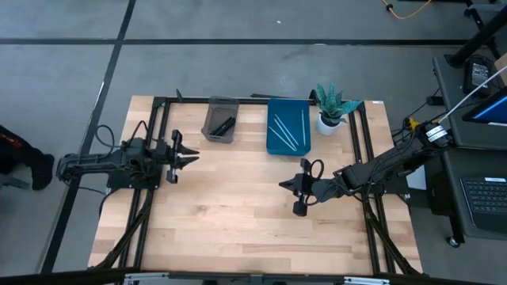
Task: Sort pens & pencils
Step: Return to Home Position
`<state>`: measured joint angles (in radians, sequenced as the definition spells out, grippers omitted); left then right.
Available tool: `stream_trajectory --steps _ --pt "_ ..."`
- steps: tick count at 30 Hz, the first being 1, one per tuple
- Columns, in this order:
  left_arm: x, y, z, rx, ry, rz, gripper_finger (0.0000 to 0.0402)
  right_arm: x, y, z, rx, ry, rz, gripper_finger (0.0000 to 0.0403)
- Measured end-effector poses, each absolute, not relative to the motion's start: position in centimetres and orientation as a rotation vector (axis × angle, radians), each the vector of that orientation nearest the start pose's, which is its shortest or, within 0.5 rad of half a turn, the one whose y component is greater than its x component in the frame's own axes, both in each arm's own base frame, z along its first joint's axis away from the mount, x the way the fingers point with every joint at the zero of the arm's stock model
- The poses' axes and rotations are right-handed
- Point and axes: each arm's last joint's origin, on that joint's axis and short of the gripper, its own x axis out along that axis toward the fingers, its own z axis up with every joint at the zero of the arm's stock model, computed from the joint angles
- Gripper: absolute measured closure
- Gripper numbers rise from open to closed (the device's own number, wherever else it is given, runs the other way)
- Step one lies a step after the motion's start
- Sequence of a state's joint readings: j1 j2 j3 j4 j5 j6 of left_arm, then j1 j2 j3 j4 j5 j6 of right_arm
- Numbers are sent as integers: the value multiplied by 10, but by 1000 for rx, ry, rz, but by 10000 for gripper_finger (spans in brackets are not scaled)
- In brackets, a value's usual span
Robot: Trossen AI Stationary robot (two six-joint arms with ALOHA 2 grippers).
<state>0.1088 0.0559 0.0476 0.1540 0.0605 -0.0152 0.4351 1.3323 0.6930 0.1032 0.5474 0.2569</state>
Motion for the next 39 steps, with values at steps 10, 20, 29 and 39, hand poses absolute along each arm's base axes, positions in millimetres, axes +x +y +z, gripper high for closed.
stream_trajectory --steps 10,20,29,39 --pt "100 7 180 25 -142 59 329 252 99 217 -3 430 -190 397" --pt "100 7 179 61 -130 62 329 234 65 266 -4 277 -129 397" --pt "100 7 178 62 -119 62 329 150 36 316 -84 161 -99 397" --pt "100 7 178 59 -120 62 329 99 21 286 -75 96 -91 397"
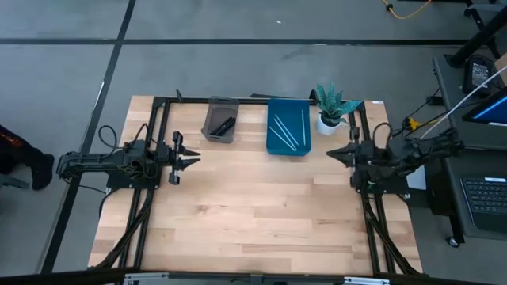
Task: Sort pens & pencils
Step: Return to Home Position
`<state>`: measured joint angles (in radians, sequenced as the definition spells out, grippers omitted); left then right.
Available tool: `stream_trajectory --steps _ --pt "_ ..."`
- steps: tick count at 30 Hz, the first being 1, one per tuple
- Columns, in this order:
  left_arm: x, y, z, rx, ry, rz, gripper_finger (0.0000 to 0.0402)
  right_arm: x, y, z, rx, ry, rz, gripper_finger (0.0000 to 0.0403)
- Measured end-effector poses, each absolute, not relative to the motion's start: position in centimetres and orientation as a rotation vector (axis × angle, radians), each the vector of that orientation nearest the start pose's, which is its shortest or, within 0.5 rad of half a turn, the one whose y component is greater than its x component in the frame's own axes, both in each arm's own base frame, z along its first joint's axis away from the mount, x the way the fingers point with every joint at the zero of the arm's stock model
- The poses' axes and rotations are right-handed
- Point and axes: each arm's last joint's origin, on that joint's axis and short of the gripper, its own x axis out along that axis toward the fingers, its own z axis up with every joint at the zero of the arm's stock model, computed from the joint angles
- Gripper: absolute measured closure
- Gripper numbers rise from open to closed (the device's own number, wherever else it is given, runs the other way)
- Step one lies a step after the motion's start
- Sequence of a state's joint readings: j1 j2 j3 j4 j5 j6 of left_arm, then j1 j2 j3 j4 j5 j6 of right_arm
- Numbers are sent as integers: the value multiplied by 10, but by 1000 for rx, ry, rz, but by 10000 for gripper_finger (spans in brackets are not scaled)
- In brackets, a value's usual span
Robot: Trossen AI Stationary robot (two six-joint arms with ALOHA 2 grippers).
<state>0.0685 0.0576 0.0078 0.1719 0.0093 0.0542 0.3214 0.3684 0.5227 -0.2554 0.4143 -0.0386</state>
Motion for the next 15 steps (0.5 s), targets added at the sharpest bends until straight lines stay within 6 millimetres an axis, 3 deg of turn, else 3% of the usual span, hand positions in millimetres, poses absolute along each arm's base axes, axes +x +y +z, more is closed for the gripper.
stream_trajectory --steps 4,9,15 --pt "100 7 178 57 -120 62 329 88 18 259 -37 3 -68 397" --pt "100 6 178 -7 -123 53 329 88 19 230 -44 -79 -27 397" --pt "100 6 178 -11 -123 53 329 95 22 213 -62 -158 -5 397"
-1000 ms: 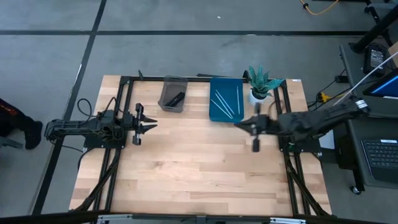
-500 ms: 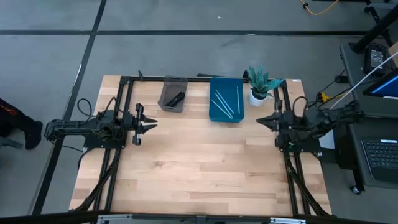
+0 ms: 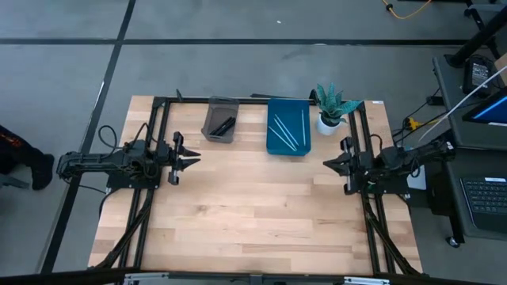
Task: Sort pens & pencils
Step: Return to Home Position
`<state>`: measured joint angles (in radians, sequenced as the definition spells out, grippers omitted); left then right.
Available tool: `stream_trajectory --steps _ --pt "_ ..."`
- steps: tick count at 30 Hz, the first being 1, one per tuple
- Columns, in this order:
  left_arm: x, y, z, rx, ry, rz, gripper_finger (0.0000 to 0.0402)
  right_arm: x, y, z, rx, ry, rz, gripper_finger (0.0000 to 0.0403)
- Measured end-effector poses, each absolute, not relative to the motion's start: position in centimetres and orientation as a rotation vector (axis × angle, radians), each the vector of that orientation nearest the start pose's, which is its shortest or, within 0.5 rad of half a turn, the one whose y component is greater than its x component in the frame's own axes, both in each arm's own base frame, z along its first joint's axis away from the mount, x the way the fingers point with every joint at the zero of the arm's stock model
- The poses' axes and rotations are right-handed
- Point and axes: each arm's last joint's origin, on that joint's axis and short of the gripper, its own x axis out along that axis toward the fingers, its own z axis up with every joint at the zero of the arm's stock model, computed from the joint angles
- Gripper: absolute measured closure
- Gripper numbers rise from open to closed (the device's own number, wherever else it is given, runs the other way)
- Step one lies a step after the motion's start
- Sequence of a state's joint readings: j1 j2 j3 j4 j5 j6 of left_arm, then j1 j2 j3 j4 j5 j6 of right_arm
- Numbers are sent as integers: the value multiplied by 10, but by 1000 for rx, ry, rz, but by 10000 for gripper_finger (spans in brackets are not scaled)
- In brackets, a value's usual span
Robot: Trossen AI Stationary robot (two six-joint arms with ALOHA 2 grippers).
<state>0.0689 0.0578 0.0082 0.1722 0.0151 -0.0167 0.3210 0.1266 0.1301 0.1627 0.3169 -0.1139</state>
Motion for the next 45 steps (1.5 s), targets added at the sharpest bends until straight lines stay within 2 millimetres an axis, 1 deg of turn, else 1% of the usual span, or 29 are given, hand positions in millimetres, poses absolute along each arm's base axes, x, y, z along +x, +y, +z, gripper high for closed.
stream_trajectory --steps 2,6,15,19,21,23,25,35,39,45 --pt "100 6 178 -12 -124 53 329 96 23 209 -73 -174 18 397" --pt "100 6 178 -11 -123 52 329 97 24 206 -89 -182 53 397" --pt "100 6 178 -11 -123 52 329 96 28 206 -136 -198 172 397" --pt "100 6 178 -11 -123 52 329 96 28 205 -130 -189 185 397" --pt "100 6 178 -11 -123 52 329 97 29 202 -129 -205 210 397" --pt "100 6 178 -11 -123 52 329 98 30 194 -124 -229 221 397" --pt "100 6 178 -11 -123 52 329 99 30 188 -128 -236 218 397" --pt "100 6 178 -11 -123 52 329 99 30 188 -123 -223 217 397" --pt "100 6 178 -11 -123 52 329 99 27 189 -109 -224 129 397" --pt "100 6 178 -10 -123 52 329 101 25 180 -97 -117 24 397"
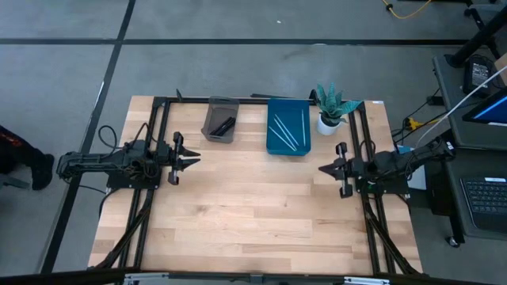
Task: Sort pens & pencils
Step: Return to Home Position
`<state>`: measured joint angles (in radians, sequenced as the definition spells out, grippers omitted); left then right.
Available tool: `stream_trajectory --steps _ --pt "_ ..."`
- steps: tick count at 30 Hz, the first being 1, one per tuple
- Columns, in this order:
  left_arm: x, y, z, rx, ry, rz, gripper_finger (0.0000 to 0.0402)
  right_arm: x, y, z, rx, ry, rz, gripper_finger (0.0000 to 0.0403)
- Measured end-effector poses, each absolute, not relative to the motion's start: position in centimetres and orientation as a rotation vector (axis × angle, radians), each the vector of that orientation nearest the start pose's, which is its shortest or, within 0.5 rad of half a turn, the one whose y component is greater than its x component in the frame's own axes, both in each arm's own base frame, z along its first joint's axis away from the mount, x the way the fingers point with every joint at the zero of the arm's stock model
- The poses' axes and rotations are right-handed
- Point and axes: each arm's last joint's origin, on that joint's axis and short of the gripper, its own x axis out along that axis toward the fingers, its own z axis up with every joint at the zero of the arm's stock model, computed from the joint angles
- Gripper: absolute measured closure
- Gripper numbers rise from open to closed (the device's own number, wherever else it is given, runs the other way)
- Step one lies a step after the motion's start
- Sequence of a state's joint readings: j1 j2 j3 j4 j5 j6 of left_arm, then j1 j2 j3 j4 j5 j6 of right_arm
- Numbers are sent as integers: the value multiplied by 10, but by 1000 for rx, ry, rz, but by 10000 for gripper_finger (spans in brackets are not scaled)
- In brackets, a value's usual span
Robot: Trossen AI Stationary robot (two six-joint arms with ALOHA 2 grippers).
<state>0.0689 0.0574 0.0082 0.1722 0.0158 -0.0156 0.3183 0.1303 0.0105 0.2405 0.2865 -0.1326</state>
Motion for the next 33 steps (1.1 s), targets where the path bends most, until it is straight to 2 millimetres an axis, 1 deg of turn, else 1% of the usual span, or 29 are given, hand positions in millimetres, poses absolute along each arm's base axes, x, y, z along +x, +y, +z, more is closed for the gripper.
stream_trajectory --steps 3,8,16,33 --pt "100 6 178 -11 -123 52 329 101 25 178 -93 -104 26 397" --pt "100 6 178 -10 -123 52 329 101 25 178 32 -101 32 397" --pt "100 6 178 -11 -123 52 329 101 25 178 -77 -103 25 397" --pt "100 6 178 -10 -123 52 329 101 25 178 -79 -102 25 397"
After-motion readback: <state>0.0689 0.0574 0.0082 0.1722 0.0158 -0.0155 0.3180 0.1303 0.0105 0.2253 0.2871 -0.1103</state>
